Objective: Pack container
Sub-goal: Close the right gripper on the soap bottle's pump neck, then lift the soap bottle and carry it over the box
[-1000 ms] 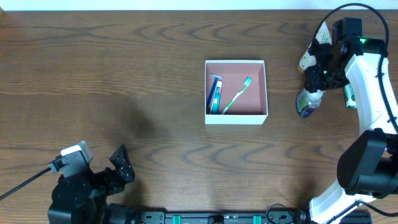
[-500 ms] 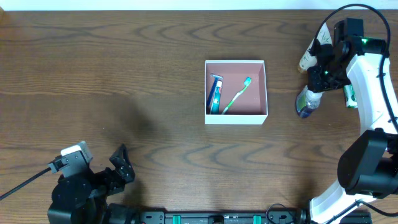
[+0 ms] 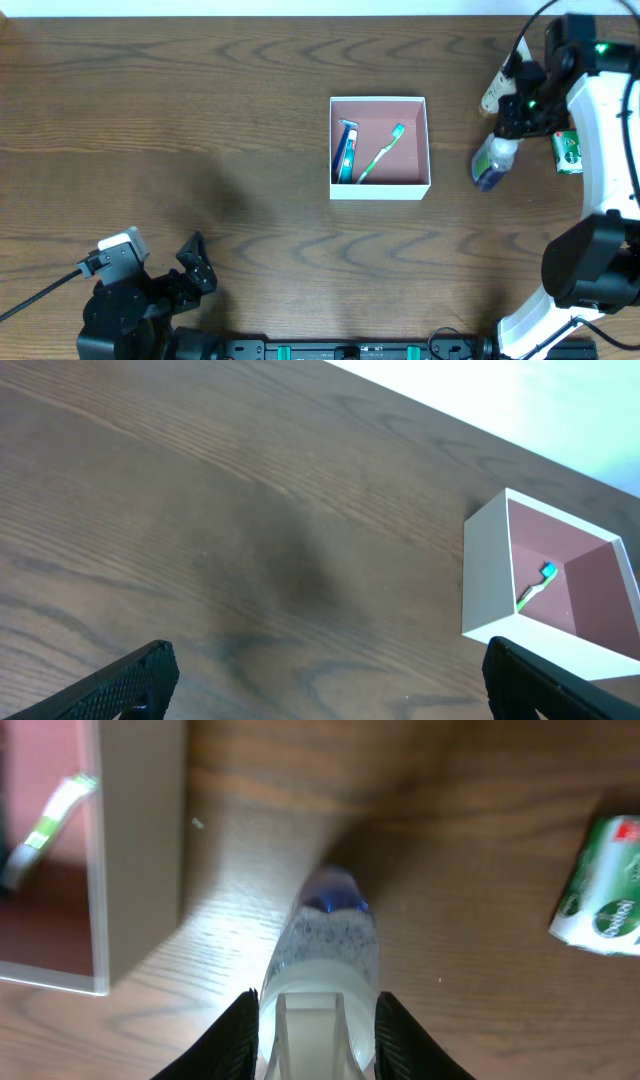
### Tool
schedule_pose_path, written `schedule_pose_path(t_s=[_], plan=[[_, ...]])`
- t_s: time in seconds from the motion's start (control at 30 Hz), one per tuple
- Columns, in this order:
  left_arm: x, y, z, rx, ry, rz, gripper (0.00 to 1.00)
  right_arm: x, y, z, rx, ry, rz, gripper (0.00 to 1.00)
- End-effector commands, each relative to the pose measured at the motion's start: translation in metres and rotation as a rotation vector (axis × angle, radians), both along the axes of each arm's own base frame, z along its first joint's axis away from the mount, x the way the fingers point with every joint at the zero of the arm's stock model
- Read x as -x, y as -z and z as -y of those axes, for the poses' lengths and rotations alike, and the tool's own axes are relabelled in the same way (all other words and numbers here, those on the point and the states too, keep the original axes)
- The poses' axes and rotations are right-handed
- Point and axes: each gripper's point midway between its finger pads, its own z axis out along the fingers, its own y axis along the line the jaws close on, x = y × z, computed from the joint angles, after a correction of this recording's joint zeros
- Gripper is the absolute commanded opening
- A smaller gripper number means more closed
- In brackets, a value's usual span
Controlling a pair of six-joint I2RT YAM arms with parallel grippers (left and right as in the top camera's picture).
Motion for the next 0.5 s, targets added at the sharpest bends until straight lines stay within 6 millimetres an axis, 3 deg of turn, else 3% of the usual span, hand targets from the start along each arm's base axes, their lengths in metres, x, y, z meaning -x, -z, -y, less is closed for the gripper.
schedule_pose_path(t_s=[0.0, 0.23, 0.47], plan=[[0.0, -0.001, -0.003, -0.016, -0.012, 0.006, 0.98, -0.012, -0.045, -0.019, -0.041, -0.023, 0.105, 0.23], [0.0, -0.001, -0.003, -0.016, -0.012, 0.006, 0.98, -0.017, -0.094, -0.049, -0.061, -0.022, 0.203, 0.22], [0.0, -0.001, -0.003, -0.016, -0.012, 0.006, 0.98, -0.023, -0.102, -0.103, -0.092, -0.101, 0.253, 0.21]])
